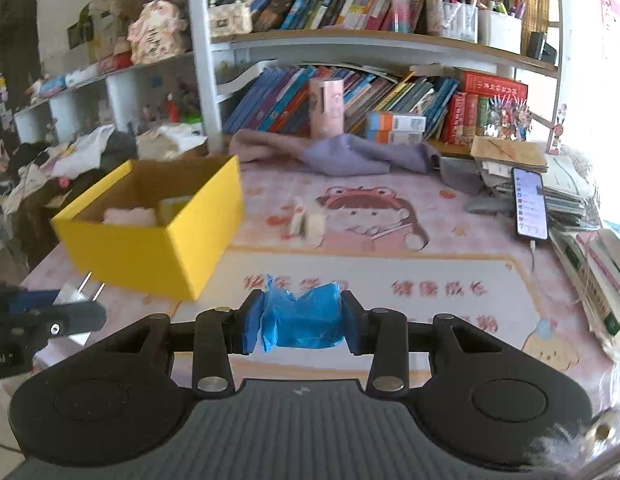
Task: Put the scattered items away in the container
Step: 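Lift and carry the white charger and blue item over the yellow box, then lower into the box and open the left tool while the right tool releases the blue item, then withdraw both tools from the box toward the remaining items, then move both open tools toward the two small white items on the mat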
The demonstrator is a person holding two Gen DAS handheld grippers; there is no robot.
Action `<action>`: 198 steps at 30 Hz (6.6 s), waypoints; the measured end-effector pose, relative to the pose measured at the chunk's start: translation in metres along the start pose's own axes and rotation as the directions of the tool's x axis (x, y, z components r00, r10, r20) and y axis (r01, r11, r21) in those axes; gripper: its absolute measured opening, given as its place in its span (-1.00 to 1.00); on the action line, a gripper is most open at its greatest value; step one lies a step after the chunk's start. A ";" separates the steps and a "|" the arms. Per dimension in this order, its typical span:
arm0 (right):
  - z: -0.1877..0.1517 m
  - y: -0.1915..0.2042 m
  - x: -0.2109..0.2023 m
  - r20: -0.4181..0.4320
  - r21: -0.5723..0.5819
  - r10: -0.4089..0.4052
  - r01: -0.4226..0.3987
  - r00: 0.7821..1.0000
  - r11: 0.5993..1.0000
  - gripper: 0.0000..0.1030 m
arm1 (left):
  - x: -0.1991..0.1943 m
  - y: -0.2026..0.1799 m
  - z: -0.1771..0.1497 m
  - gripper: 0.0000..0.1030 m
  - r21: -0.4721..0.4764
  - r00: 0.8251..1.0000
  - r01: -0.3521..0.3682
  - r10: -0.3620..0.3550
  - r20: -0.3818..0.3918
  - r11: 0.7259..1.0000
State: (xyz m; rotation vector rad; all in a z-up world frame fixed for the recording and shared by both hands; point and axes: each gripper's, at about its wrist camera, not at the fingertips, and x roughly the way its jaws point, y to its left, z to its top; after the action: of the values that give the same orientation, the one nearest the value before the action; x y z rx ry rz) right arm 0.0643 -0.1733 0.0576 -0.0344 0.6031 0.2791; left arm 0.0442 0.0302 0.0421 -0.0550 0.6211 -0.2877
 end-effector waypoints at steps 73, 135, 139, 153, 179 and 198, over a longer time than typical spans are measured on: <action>0.128 0.157 0.186 -0.094 -0.230 0.286 -0.300 0.954 0.926 -0.27 | 0.085 0.178 0.106 -0.54 0.043 0.994 -0.105 0.106 -0.013 0.994; 0.112 0.137 0.076 0.133 -0.287 0.182 -0.138 0.974 0.948 0.17 | -0.017 0.133 0.081 0.62 0.104 0.962 -0.257 0.244 0.122 0.961; 0.086 0.132 0.045 0.172 -0.246 0.143 -0.098 0.975 0.964 0.19 | -0.040 0.124 0.058 0.63 0.053 0.958 -0.263 0.255 0.132 0.963; -0.006 0.145 0.000 0.080 -0.208 0.105 -0.087 0.991 0.974 0.28 | -0.067 0.096 -0.019 0.71 -0.019 0.943 -0.321 0.321 0.086 0.947; -0.045 0.122 -0.006 -0.105 -0.209 0.027 -0.048 0.994 0.977 0.55 | -0.029 0.065 -0.045 0.83 0.003 0.964 -0.233 0.231 -0.131 0.972; -0.042 0.064 0.005 -0.141 -0.120 -0.057 0.040 0.988 0.992 0.56 | 0.024 0.020 -0.031 0.83 0.077 0.974 -0.087 0.101 -0.201 0.993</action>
State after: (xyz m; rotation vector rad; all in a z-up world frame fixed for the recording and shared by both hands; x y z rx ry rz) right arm 0.0278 -0.1149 0.0233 -0.1834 0.7276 0.2659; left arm 0.0496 0.0434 0.0010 0.0699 0.8159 -0.2240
